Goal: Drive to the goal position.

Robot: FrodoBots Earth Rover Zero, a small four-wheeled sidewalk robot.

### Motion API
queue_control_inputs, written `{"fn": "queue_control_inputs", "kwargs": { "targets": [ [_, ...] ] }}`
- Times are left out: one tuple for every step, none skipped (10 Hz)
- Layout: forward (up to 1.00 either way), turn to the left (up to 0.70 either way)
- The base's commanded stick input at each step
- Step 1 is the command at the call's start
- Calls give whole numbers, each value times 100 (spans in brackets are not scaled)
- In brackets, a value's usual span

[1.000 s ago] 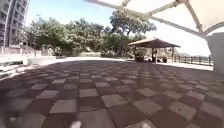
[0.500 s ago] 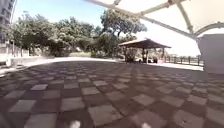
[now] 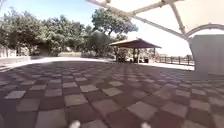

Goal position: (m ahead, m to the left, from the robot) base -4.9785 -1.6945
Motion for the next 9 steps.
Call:
{"fn": "queue_control_inputs", "kwargs": {
  "targets": [
    [70, -35],
    [70, -35],
    [70, -35],
    [70, -35],
    [70, -35],
    [70, -35],
    [70, -35],
    [70, -35],
    [70, -35]
  ]
}}
